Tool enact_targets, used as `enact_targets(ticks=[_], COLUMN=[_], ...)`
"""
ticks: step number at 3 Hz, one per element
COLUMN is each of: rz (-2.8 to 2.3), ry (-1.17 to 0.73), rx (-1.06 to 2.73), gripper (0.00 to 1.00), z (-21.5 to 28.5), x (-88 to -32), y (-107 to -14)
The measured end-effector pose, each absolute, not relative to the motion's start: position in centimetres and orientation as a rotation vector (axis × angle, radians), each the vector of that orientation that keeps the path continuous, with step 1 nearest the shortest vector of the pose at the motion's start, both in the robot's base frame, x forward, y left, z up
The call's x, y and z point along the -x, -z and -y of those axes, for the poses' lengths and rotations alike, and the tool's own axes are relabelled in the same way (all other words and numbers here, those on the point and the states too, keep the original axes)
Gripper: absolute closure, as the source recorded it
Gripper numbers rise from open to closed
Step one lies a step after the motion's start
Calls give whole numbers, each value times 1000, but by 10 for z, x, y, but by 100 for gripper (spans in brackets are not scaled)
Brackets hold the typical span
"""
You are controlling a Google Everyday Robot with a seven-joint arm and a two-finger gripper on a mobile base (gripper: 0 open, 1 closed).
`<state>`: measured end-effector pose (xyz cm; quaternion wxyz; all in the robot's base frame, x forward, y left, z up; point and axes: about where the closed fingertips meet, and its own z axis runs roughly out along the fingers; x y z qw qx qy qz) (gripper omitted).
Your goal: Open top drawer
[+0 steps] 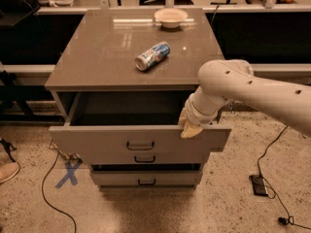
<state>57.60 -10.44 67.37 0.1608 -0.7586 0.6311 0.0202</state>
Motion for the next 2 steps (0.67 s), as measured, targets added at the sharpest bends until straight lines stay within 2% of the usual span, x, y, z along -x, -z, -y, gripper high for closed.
enact_targets(ticks=[1, 2], rz=[-1802, -1802], ry=[-59, -60], rx=[2167, 2168], gripper=[4, 0], z=[104, 104], x=[-576, -576], y=[-673, -673])
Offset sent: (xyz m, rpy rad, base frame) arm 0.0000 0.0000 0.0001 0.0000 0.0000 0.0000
